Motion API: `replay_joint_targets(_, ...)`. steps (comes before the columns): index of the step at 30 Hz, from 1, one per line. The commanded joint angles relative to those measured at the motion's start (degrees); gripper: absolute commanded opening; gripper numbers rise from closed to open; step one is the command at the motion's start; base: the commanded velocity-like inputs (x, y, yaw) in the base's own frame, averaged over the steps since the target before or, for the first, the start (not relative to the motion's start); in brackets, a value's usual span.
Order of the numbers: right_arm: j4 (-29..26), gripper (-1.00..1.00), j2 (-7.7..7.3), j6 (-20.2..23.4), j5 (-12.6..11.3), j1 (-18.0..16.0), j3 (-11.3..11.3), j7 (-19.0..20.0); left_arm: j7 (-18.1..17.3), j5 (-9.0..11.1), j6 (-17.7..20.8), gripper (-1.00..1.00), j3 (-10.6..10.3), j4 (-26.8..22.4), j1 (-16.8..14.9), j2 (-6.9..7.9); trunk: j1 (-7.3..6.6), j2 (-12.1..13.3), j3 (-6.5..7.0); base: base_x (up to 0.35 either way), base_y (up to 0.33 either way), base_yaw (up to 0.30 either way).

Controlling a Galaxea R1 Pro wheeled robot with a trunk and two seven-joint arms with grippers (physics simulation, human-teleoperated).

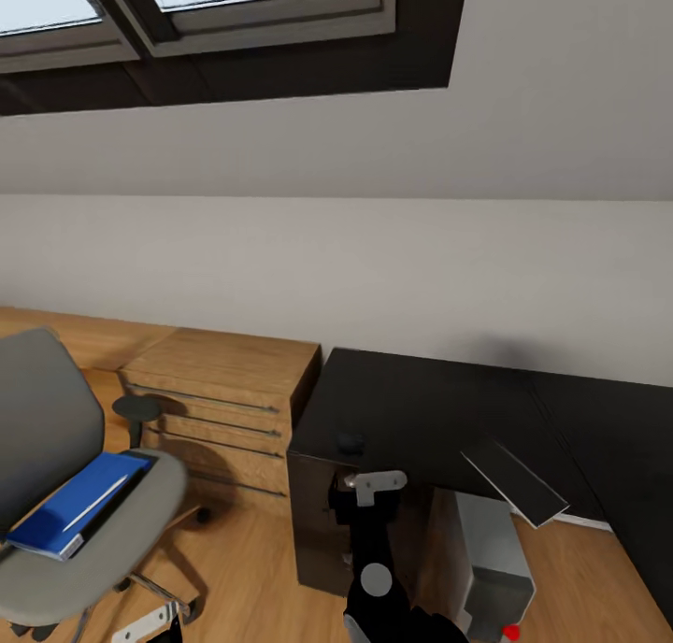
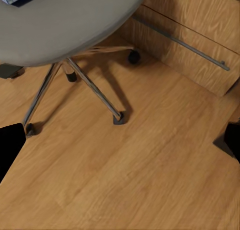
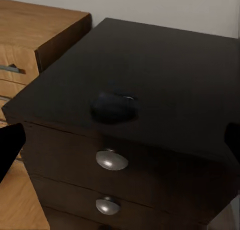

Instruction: In the bedroom, organize the workspace by keeping the computer under the desk, ensuring the monitor is on the desk, placing the keyboard on the desk next to the monitor, placing the mouse on the desk next to the keyboard, moving the folder from the swivel chair onto the desk next to the mouse, stacking the notebook on top of the folder with the pen on top of the notebook, and positioning the swivel chair next to the desk.

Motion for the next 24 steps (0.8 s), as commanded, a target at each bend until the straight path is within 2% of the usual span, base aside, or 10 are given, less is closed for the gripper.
replay_joint_targets(1, -0.1, 1.00, -0.18, 0.4, -0.2, -0.1, 0.2, -0.4, 0.1, 0.5, 0.0, 1.00, 0.0, -0.1, 0.0, -0.03, 0.04, 0.0, -0.06, 0.324, 0.000, 0.004)
replay_joint_targets(9, 0.1, 1.00, -0.74, 0.3, -0.1, -0.1, 0.2, 0.9, 0.0, 0.5, 0.0, 1.00, 0.0, 0.0, 0.0, -0.03, 0.04, 0.0, -0.06, 0.326, 0.000, 0.001)
replay_joint_targets(14, 1.0, 1.00, -1.03, 0.5, 0.0, -0.1, 0.1, 7.1, 0.0, 0.5, 0.0, 1.00, -0.1, 0.0, 0.0, -0.03, 0.04, 0.0, -0.06, 0.300, 0.032, 0.000)
replay_joint_targets(24, 2.6, 1.00, -3.04, 0.4, 0.0, -0.1, -0.5, 12.6, 0.0, 0.5, 0.0, 1.00, -1.1, 0.0, 0.0, 0.06, 0.04, 0.0, -0.06, 0.170, 0.011, 0.000)
